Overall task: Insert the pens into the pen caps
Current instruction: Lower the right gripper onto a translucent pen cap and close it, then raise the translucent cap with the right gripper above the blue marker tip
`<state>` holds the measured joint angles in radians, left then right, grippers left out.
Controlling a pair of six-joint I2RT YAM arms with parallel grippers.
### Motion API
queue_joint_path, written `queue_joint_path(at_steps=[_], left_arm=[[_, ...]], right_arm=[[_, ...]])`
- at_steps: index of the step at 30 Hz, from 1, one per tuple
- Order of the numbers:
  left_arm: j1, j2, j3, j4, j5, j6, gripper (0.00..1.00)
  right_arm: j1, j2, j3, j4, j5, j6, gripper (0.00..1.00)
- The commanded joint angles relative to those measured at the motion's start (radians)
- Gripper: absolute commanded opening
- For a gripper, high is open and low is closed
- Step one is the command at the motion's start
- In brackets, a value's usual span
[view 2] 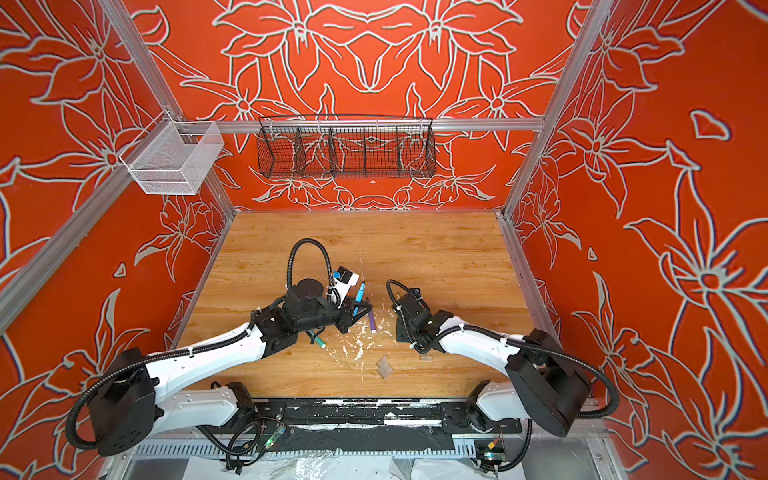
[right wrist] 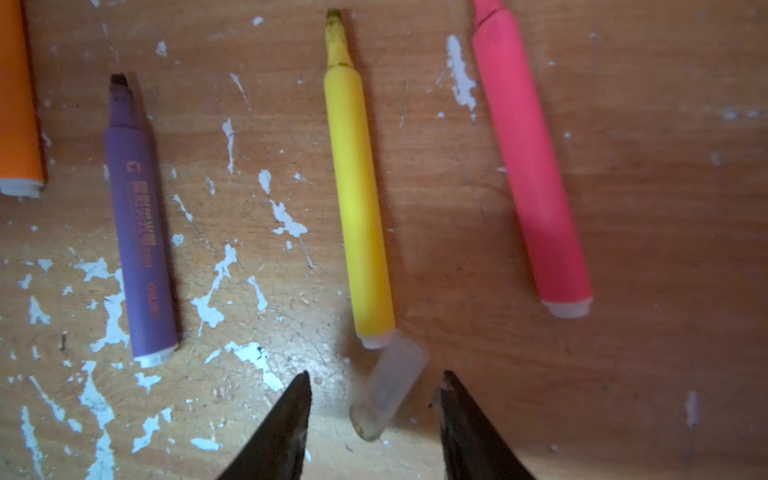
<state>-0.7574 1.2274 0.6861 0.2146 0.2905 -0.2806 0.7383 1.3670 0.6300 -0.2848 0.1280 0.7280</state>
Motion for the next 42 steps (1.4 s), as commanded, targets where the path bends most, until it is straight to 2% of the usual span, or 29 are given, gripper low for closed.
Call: queue_joint_path(at_steps=[1,9,12,15,19,34,36,38,42], left_arm=[[0.003,0.009,0.027,0.017,0.028,0.014,0.0],[0.002,0.005,0.024,0.015,0.026,0.015,0.0],[0.001,0.004,0.023,0.017,0.023,0.015,0.0],[0.003,0.004,0.023,0.017,0.022,0.014,0.0],[0.001,0.006,0.024,0.018,0.027,0.014,0.0],[0.002,-0.002,0.021,0.018,0.023,0.019,0.0],[0.001,-0.003,0.02,0.021,0.024,0.018,0.0],[0.0,-0.004,0.017,0.024,0.028,0.019,0.0],[0.003,-0.006,0.013,0.029,0.03,0.019,0.0]], right_arm=[[-0.002,0.046,0.043,0.0,-0.004,-0.009,0.48],[-0.002,0.045,0.035,-0.052,0.07,0.0,0.42],[-0.002,0.031,0.026,-0.06,0.076,0.002,0.35],[-0.002,0.038,0.019,-0.05,0.064,-0.011,0.33],[-0.003,0.077,0.039,-0.083,0.08,-0.019,0.25],[-0.003,0.106,0.033,-0.102,0.097,-0.015,0.25],[-0.003,0.11,0.03,-0.098,0.1,-0.011,0.21],[-0.002,0.106,0.025,-0.097,0.105,-0.007,0.14],[-0.002,0.075,0.007,-0.081,0.113,0.006,0.12]])
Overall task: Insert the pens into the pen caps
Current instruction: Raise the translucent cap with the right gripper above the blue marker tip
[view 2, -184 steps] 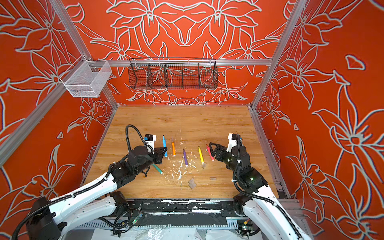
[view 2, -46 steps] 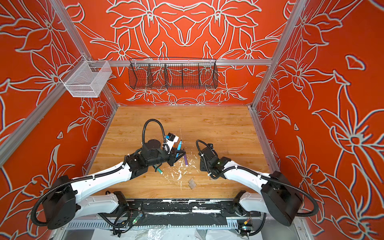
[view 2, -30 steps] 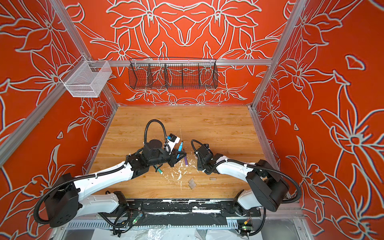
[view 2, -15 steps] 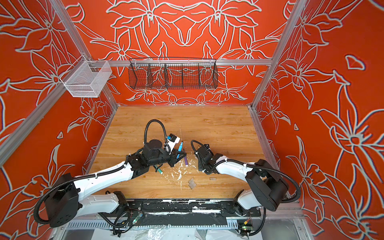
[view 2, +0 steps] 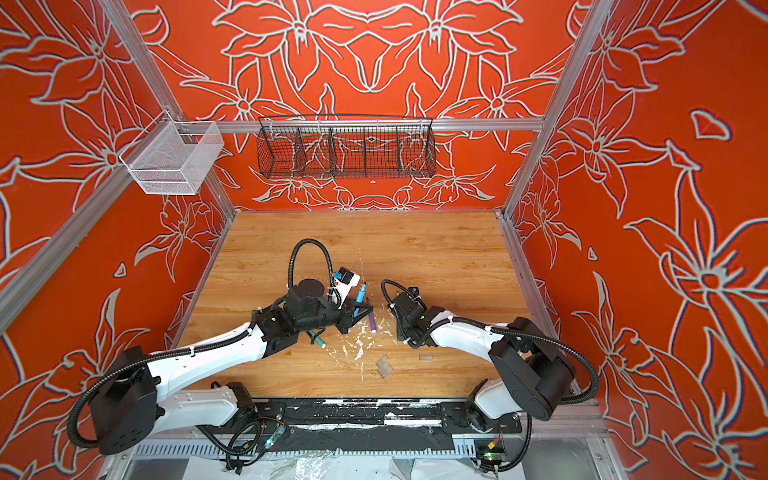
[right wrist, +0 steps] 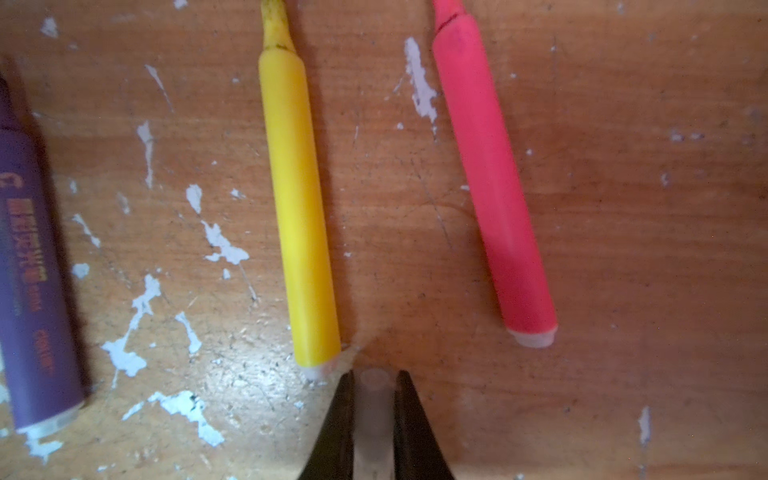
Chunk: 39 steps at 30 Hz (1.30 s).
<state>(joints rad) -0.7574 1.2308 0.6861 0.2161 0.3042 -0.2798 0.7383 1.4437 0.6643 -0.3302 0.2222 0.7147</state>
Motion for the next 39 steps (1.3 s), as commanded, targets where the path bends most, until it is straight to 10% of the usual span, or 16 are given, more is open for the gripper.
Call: queue_joint_path(at_steps=[1,18,39], left_arm=[[0.003,-0.011,0.014,0.022,0.006,0.015,0.0],[0.001,-0.097,-0.067,0.111,0.033,0.025,0.0],[-0.04,-0.021,-0.007,0.12,0.218,0.028,0.0]], right_arm=[[-0.003,-0.016,-0.033,-0.032,0.02,0.024,0.12],[-0.001,-0.493,0.127,-0.034,0.077,0.009,0.1],[0.034,-0.623,-0.042,0.445,-0.157,0.151,0.03]])
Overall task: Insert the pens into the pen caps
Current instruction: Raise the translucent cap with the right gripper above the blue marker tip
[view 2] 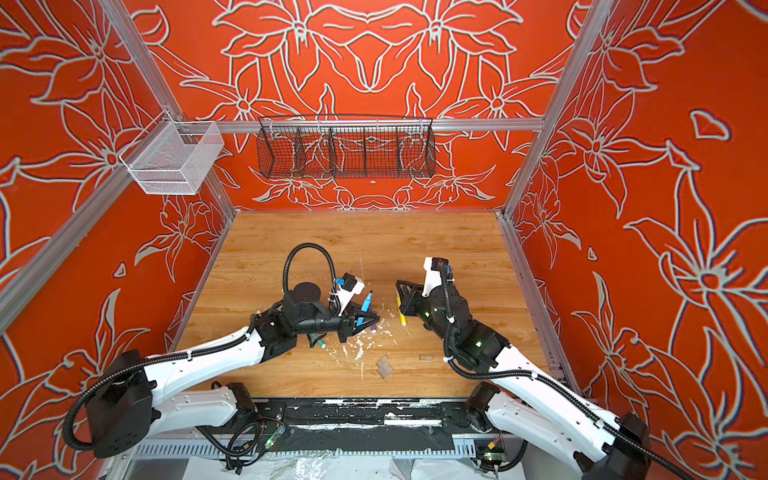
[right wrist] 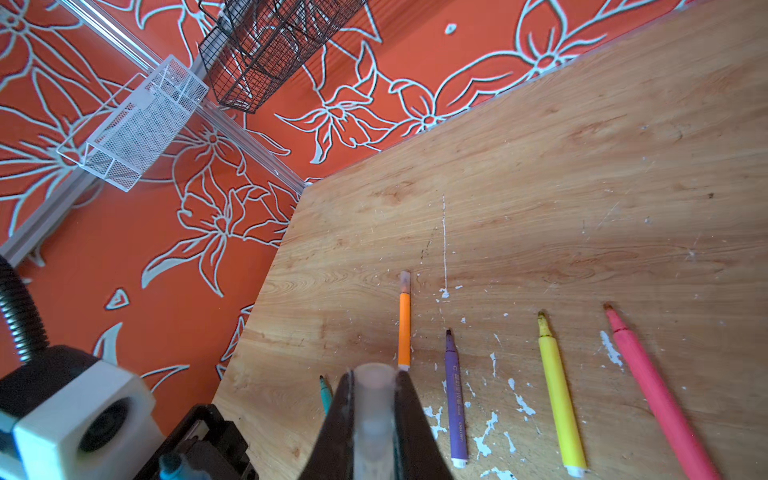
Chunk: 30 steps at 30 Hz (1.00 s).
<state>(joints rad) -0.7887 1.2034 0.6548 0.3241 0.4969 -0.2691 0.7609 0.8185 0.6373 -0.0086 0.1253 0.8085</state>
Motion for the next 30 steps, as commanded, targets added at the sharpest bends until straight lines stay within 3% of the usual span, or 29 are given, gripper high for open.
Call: queue_joint_path(at_steps=[1,22,30], left_arm=[[-0.01,0.006,0.026,0.009,0.023,0.02,0.0],[-0.079,0.085,0.103,-0.069,0.046,0.073,0.0],[-0.08,0.089,0.094,-0.052,0.036,0.068,0.0]], right_arm=[[0.018,0.01,-0.012,0.131,-0.065,0.057,0.03],[0.059,0.015,-0.045,0.242,-0.123,0.07,0.02],[0.066,-0.02,-0.056,0.239,-0.096,0.057,0.02]])
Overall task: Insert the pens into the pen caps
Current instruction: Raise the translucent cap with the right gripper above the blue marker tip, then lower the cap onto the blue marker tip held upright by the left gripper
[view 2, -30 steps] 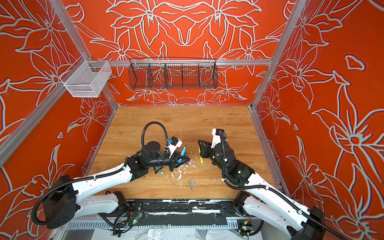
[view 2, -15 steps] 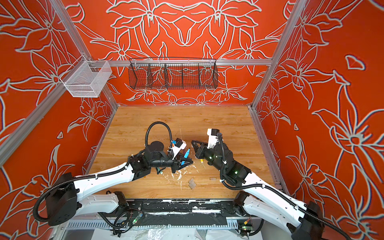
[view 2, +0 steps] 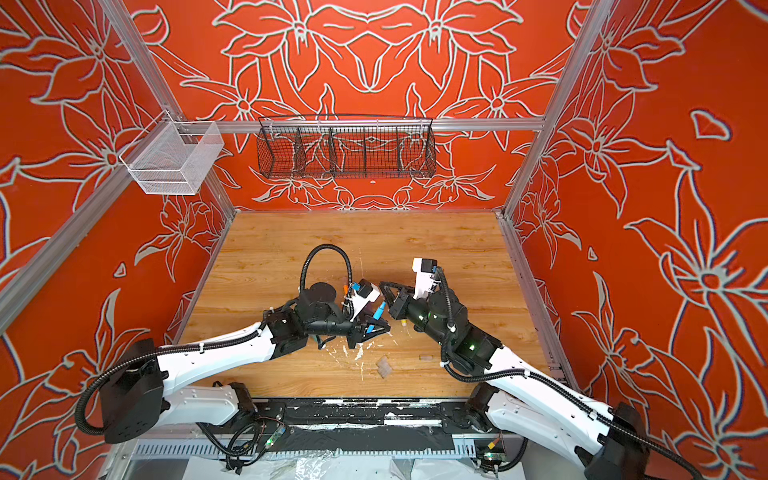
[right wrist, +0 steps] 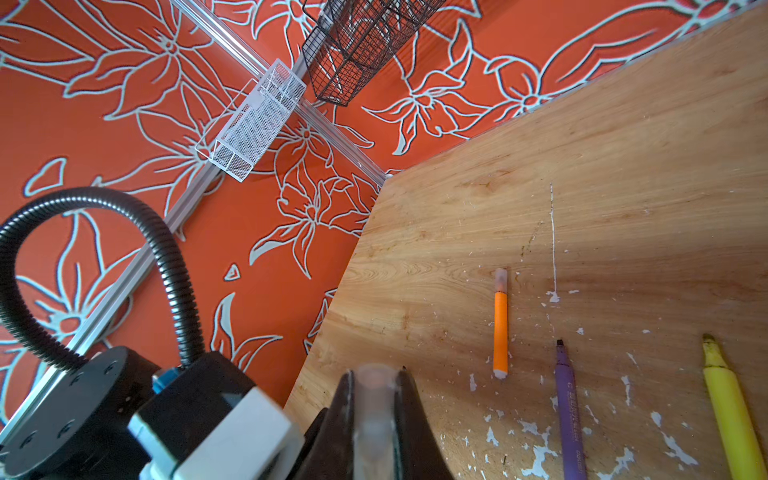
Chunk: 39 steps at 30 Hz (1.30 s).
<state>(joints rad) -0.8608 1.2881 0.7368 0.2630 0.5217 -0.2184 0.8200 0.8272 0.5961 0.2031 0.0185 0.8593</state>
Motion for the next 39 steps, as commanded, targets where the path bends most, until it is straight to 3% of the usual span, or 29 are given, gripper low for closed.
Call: queue_joint_path(at_steps=[1,33,39], left_arm=[[-0.007,0.003,0.012,0.008,0.008,0.016,0.0],[-0.006,-0.035,-0.006,0.003,-0.083,-0.002,0.0],[0.003,-0.054,-0.014,0.024,-0.089,-0.059,0.0]], right_arm=[[0.007,-0.039,-0.018,0.025,0.015,0.007,0.02],[0.034,-0.087,-0.046,0.033,0.018,0.011,0.01],[0.084,-0.054,-0.074,0.079,0.088,0.02,0.0]])
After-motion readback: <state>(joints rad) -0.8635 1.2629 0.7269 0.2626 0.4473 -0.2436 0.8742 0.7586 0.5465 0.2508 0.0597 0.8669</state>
